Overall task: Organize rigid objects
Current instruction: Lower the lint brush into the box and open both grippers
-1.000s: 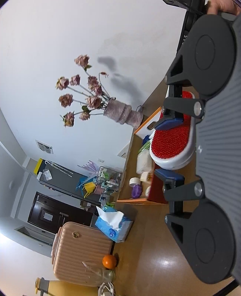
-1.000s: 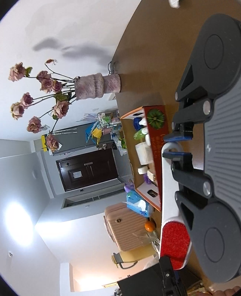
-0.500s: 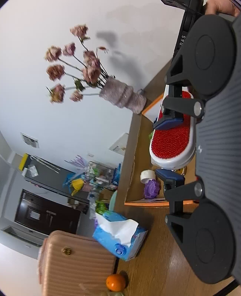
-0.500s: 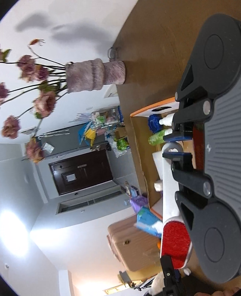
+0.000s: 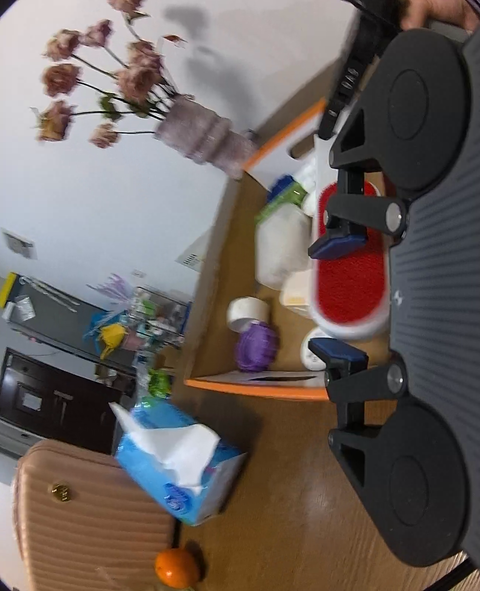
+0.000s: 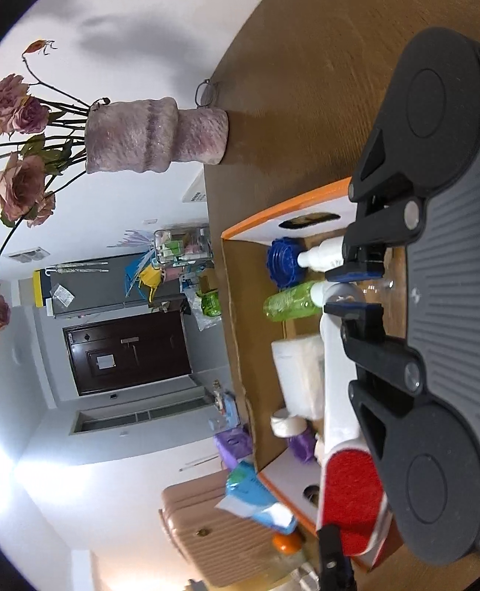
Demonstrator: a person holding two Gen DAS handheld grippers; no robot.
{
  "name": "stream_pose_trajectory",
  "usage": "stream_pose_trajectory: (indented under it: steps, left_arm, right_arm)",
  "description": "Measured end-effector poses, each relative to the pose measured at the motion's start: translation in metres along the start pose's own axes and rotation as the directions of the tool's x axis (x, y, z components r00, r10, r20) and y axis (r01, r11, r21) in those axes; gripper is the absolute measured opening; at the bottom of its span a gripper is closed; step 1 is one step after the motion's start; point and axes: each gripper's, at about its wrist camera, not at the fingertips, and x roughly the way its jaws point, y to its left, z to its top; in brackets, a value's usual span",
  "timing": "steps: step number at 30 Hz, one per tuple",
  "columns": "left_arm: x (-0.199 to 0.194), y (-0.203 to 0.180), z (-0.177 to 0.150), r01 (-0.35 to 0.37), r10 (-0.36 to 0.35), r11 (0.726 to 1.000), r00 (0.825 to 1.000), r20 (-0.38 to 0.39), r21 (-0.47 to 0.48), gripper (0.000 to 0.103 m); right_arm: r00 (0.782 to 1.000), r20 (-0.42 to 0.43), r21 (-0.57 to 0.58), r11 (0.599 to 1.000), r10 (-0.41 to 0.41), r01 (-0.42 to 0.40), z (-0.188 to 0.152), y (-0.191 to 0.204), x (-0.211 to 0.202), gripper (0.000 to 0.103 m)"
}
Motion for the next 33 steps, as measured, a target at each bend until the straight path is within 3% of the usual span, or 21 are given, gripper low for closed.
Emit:
stream_pose_trajectory:
  steps: [6, 19, 25, 29, 33]
  left_arm:
    - [0.000, -0.021, -0.012, -0.019, 0.017, 0.993, 1.000, 0.011, 0.113, 0.053]
    - [-0.004, -0.033, -0.026, -0.081, 0.071, 0.973, 0.996, 0.057, 0.217, 0.053]
    - [-0.009, -0.042, -0.024, -0.113, 0.094, 0.965, 0.991, 0.091, 0.235, 0.055]
    - [-0.025, -0.051, -0.016, -0.108, 0.089, 0.974, 0.991, 0.100, 0.200, 0.057]
    - [-0.047, -0.064, -0.016, -0.174, 0.138, 0.959, 0.976, 0.167, 0.222, 0.067]
  right_arm:
    - [0.999, 0.026, -0.098, 0.994, -0.041, 0.043, -0.012, 0.012, 0.000, 0.026]
    - [0.996, 0.091, -0.097, 0.995, -0.023, 0.032, -0.021, 0.019, -0.010, 0.033]
    - [0.993, 0.114, -0.108, 0.994, 0.019, -0.006, -0.022, 0.032, -0.005, 0.033]
    - [0.990, 0.142, -0.141, 0.990, 0.006, 0.014, -0.016, 0.042, -0.022, 0.033]
    - [0.985, 0.172, -0.096, 0.995, 0.018, -0.001, -0.006, 0.040, -0.057, 0.048]
